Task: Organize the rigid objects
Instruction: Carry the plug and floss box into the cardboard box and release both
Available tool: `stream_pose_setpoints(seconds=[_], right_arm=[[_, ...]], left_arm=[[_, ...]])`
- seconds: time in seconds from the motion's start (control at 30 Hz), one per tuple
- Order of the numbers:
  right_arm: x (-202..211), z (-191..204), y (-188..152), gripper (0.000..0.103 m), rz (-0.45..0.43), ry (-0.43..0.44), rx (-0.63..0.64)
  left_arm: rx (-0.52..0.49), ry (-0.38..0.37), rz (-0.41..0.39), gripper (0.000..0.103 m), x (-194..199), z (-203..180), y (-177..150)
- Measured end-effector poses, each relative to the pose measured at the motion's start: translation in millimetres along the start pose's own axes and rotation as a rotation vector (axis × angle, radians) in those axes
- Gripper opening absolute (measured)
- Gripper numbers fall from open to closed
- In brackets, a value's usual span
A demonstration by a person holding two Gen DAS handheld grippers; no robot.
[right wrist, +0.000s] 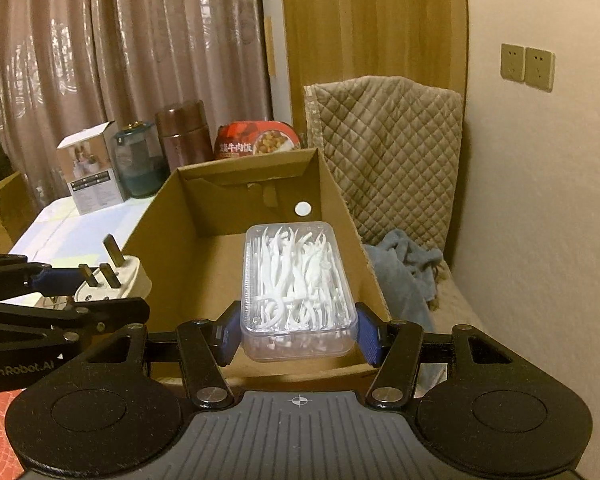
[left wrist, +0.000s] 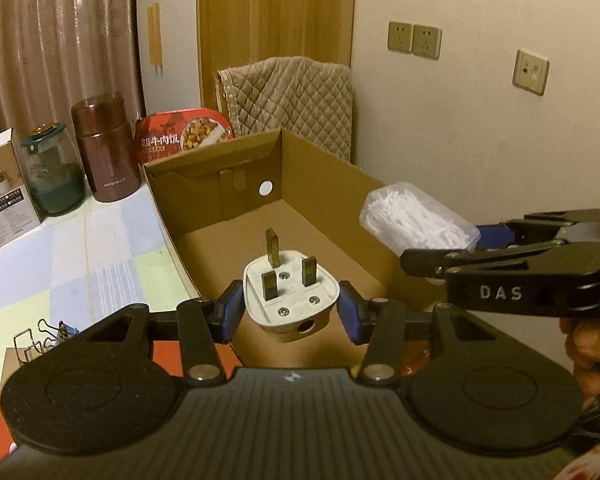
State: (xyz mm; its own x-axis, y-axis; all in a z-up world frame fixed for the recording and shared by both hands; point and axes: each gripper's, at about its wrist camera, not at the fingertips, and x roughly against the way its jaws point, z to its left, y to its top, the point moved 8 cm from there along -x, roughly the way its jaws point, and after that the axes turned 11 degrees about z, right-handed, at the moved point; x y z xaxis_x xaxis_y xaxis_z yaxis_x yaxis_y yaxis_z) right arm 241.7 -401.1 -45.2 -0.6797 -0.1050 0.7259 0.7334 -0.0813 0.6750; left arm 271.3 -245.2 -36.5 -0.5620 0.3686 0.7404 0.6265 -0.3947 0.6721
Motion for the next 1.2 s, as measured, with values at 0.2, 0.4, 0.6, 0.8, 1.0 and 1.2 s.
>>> stream_pose_setpoints(seconds=[0.2,0.4,0.6,0.8,1.0,1.2], right_arm=[[-2,0,-2,0.055,0.009,-0.004,0.001],[-4,6,-4,0.055,0.022,-0.002,0.009],[-10,11,-5,0.055,0.044,-0.006,0.014],[-13,15,-6,0.055,0.049,-0.007,0.023],[-15,18,-6,0.055,0.037,0.004,0.030],[-7,25,-3,0.065,0.011,-0.013,0.052]], left_arm=[[0.020,0.023,-0.034,0.045,8,8,3],[0.036,0.044,-0.050,0.045,25,17,4],[0.059,0.045,-0.055,0.045,36,21,-2],[0.072,0.056,-0.055,0.045,41,26,-5],[0.086,0.062,-0.056,0.045,44,31,-8],[0.110,0.068,-0.053,0.045,52,36,-15]])
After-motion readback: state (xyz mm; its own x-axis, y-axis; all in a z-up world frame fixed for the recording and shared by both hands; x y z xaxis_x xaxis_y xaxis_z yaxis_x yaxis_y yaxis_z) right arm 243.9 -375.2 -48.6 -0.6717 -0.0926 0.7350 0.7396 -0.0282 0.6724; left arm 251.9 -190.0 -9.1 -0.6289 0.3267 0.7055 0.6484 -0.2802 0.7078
